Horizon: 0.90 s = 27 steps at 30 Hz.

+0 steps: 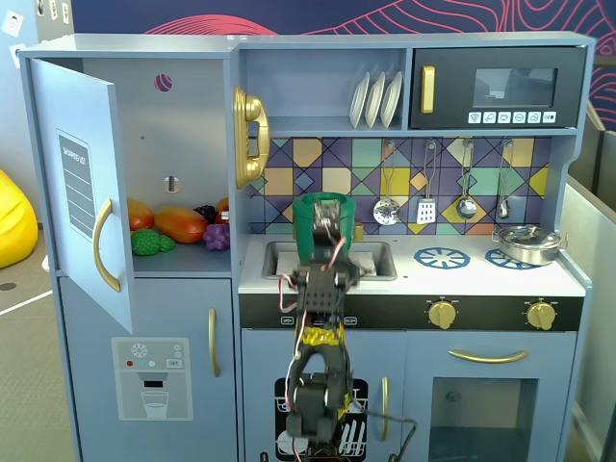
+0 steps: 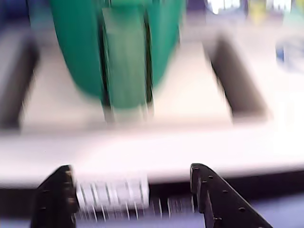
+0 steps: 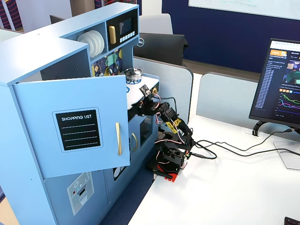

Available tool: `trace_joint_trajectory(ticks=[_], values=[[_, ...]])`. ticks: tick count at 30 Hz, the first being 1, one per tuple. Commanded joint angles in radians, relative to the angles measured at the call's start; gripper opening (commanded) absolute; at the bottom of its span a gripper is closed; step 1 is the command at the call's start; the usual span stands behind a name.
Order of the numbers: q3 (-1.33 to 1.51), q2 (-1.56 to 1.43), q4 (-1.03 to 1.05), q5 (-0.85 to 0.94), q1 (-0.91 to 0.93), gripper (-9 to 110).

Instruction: Pick up the lid from the counter and put it on the green recipient

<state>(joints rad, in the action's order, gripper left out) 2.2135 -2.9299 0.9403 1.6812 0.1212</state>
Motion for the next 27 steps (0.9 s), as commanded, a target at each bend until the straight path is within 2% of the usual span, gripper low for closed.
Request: trace_joint_trajectory(ticks=[1, 3, 6, 15, 24, 26, 27], values=[[0.167, -0.117, 0.124, 0.089, 0.018, 6], [0.252, -0.144, 0.183, 0.063, 0.0, 0], [0.39, -0.164, 0.233, -0.018, -0.018, 0], [0.716, -0.245, 0.285, -0.066, -0.084, 0], [0.782, -0.247, 0.486, -0.1, -0.149, 2], [0.782, -0.247, 0.583, -0.08, -0.146, 2], [0.782, -0.247, 0.591, -0.183, -0.144, 3]])
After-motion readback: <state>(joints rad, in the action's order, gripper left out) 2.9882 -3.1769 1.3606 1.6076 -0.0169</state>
